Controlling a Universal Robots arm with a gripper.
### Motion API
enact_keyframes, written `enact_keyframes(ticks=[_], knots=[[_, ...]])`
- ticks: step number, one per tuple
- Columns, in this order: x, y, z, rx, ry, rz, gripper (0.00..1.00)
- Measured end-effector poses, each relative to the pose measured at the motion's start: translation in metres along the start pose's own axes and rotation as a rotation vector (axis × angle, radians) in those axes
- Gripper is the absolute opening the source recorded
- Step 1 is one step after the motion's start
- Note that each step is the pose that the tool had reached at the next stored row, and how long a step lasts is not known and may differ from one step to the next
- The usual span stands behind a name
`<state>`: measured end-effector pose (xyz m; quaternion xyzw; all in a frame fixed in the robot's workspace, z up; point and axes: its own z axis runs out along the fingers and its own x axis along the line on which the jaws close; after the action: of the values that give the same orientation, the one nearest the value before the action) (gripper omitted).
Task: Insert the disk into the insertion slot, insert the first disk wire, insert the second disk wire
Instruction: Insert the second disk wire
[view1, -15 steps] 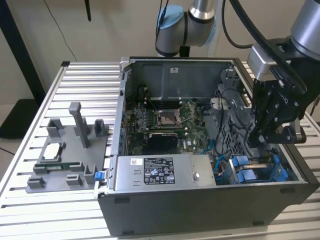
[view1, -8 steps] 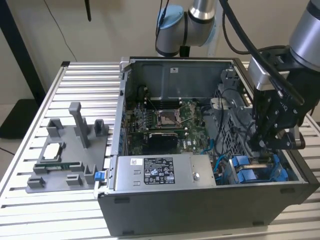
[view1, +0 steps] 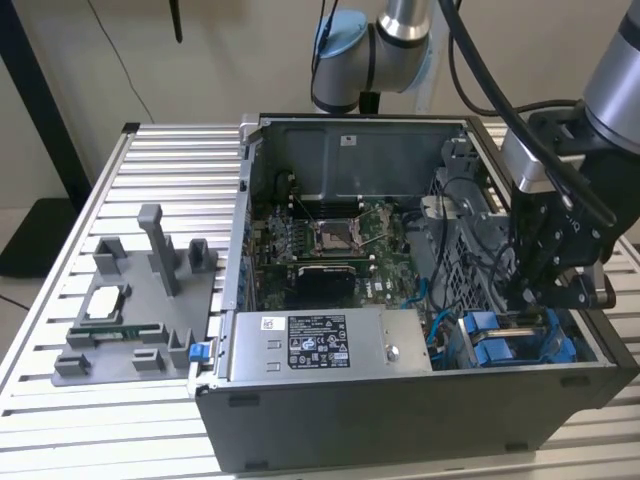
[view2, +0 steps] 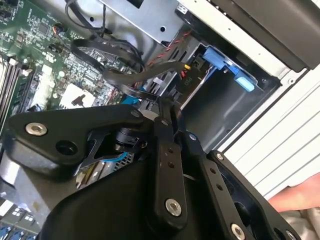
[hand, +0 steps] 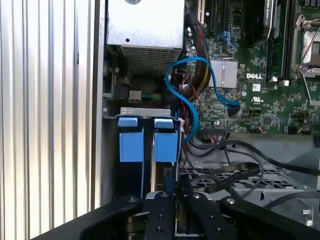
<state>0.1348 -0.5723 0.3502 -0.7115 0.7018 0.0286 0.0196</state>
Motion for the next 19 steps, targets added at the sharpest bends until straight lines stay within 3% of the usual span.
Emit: enact_keyframes(ticks=[12,19], knots=[[0.0026,-0.0021,0.0053,0.0051,-0.0002,0.000,0.00],[0.0027,-0.0031,0.0070,0.0099,-0.0044,-0.001,0.00]])
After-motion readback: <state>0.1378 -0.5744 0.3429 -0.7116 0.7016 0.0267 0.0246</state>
